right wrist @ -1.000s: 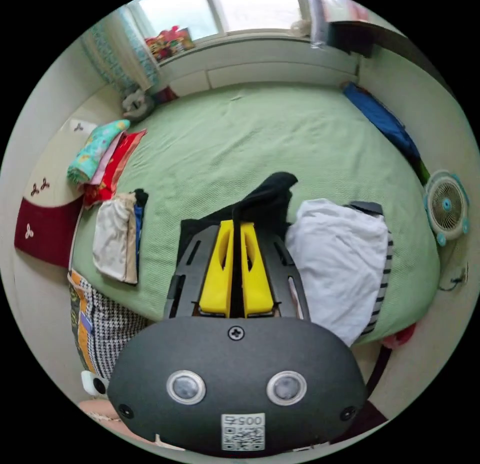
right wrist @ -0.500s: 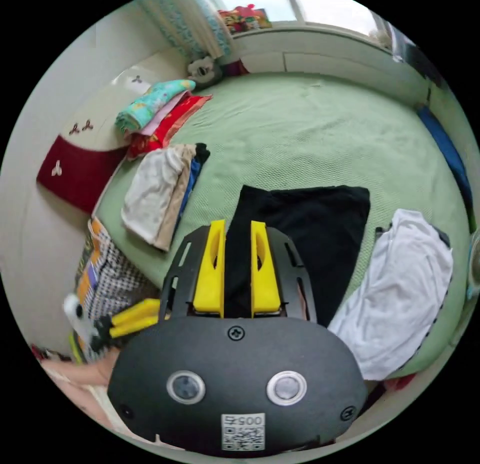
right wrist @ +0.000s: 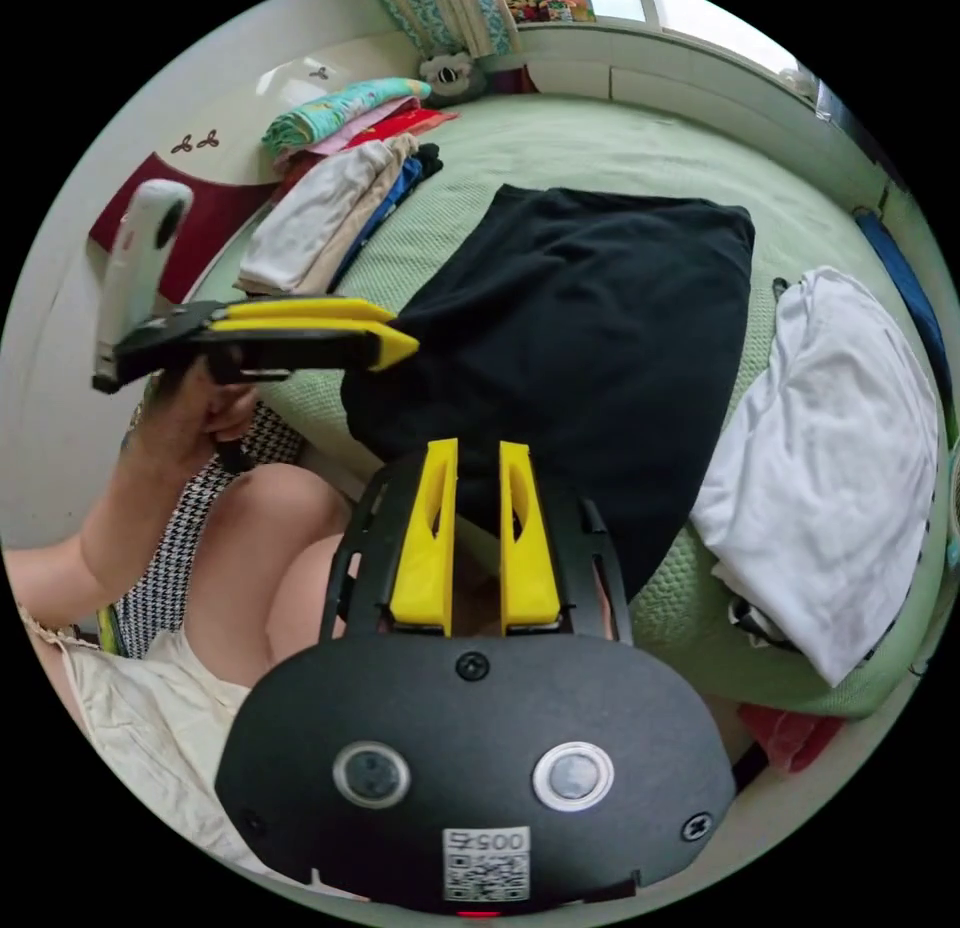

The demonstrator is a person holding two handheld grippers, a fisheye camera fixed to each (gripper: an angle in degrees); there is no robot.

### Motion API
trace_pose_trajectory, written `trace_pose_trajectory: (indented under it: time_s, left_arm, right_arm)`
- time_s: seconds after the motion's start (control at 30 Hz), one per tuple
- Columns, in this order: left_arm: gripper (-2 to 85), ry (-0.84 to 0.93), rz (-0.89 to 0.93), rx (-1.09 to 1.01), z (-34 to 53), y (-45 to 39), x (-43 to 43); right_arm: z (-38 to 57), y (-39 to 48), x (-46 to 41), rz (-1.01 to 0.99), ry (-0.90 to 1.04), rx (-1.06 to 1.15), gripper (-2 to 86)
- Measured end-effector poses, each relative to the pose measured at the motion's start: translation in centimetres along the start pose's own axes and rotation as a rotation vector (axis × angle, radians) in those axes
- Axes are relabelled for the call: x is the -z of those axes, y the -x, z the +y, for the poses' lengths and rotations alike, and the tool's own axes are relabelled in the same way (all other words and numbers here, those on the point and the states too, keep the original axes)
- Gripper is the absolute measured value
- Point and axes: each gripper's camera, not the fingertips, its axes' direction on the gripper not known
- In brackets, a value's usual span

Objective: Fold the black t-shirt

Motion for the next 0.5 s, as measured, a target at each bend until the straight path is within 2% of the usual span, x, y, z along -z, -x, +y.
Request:
trace_pose_trajectory:
  time_s: [0.03, 0.23, 0.37, 0.5]
  left_arm:
    - [10.0, 0.020, -0.052, 0.012, 0.1, 0.2, -0.6]
    - [5.2, -0.030, 0.053, 0.020, 0.8, 1.8, 0.0]
    - [5.2, 0.000, 0.057, -0.069, 0.4, 1.6, -0.4]
    - [5.3, -0.015, 0.010, -0.138, 0.7, 1.2, -0.8]
  right_arm:
    - [0.0, 0.0, 0.4, 0.011, -0.011, 0.004, 6.7]
    - [-3.3, -0.6, 2.6, -0.003, -0.108, 0.005, 7.7]
    - [-9.9, -0.5, 1.2, -0.021, -0.138, -0.006, 9.4]
    - [-17.0, -1.4, -2.1, -0.015, -0.082, -0.089, 10.8]
